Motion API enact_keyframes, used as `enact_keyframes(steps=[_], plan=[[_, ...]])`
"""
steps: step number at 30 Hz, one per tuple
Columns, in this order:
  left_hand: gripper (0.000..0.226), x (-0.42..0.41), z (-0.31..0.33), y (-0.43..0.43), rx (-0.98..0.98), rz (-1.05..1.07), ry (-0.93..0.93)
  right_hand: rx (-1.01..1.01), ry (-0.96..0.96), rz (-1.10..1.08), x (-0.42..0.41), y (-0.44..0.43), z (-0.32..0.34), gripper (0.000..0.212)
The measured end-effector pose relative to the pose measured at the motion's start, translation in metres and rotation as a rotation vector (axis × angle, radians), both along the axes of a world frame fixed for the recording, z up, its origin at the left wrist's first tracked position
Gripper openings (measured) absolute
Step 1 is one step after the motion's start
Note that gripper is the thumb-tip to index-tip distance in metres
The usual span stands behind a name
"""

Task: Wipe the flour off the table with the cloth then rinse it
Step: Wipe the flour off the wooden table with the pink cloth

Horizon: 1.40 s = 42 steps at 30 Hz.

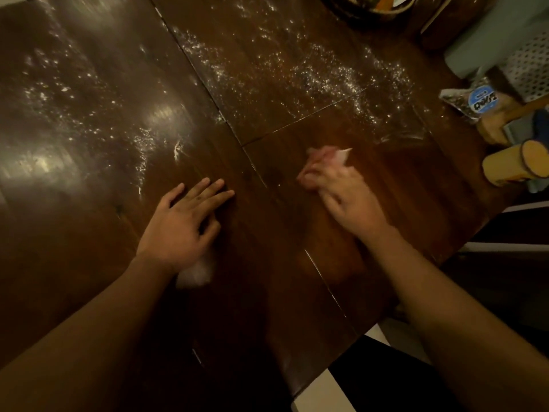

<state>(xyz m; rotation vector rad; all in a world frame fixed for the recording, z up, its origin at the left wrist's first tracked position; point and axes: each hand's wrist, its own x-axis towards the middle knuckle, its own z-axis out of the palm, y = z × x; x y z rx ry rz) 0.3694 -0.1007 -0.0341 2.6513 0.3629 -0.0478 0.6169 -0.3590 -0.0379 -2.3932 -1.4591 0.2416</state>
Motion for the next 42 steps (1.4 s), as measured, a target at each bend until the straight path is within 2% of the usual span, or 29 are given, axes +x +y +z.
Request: enact_keyframes(steps=[5,8,10,14,16,18,22,24,25,27,30,33,35,38,40,42], plan=[[0.055,-0.001,-0.003,0.000,-0.014,0.003,-0.031,-0.114,-0.056,-0.680,0.090,-0.035,-0.005,0.047],[0.055,-0.001,-0.004,0.001,-0.016,-0.003,-0.032,-0.119,-0.056,-0.899,0.111,-0.014,-0.010,0.057],[0.055,-0.002,-0.004,0.002,-0.017,-0.011,-0.029,-0.079,-0.057,-0.823,0.102,0.006,-0.013,0.056],[0.056,-0.002,-0.002,0.001,-0.022,-0.006,-0.012,-0.024,0.010,-0.232,0.084,-0.006,-0.004,0.042],[0.056,-0.002,-0.001,0.001,-0.027,-0.005,-0.013,-0.097,0.032,-0.106,0.099,-0.032,0.005,0.042],[0.056,-0.002,-0.001,0.001,-0.024,-0.008,-0.013,-0.138,0.011,-0.272,0.122,-0.057,0.006,0.043],[0.056,-0.002,-0.003,0.001,-0.023,-0.015,-0.011,-0.101,0.022,-0.813,0.152,-0.060,0.000,0.052],[0.056,-0.001,-0.002,0.001,-0.016,-0.019,-0.017,-0.068,0.027,-0.920,0.142,-0.037,0.002,0.051],[0.056,-0.001,-0.002,0.001,-0.016,-0.020,-0.019,-0.019,0.033,-0.908,0.130,-0.025,0.003,0.048],[0.056,0.000,0.000,0.001,-0.014,-0.021,-0.008,0.073,0.035,-0.747,0.092,-0.001,0.005,0.043],[0.056,0.001,-0.001,-0.001,0.013,-0.028,0.035,0.085,0.018,-0.415,0.030,0.025,0.003,0.041],[0.058,0.002,-0.004,-0.002,0.044,-0.039,0.048,0.143,0.085,0.024,-0.056,0.038,-0.001,0.039],[0.060,0.003,-0.005,-0.001,0.058,-0.032,0.058,0.098,0.108,0.261,-0.102,0.026,-0.001,0.041],[0.064,0.002,-0.005,0.001,0.042,-0.013,0.040,-0.046,0.029,0.439,-0.088,-0.001,0.007,0.043],[0.064,0.002,-0.006,0.002,0.010,-0.002,0.005,-0.160,-0.043,0.265,-0.057,-0.003,0.008,0.042],[0.058,0.001,-0.007,0.002,-0.025,0.010,-0.025,-0.140,-0.004,-0.124,-0.042,0.014,0.006,0.041]])
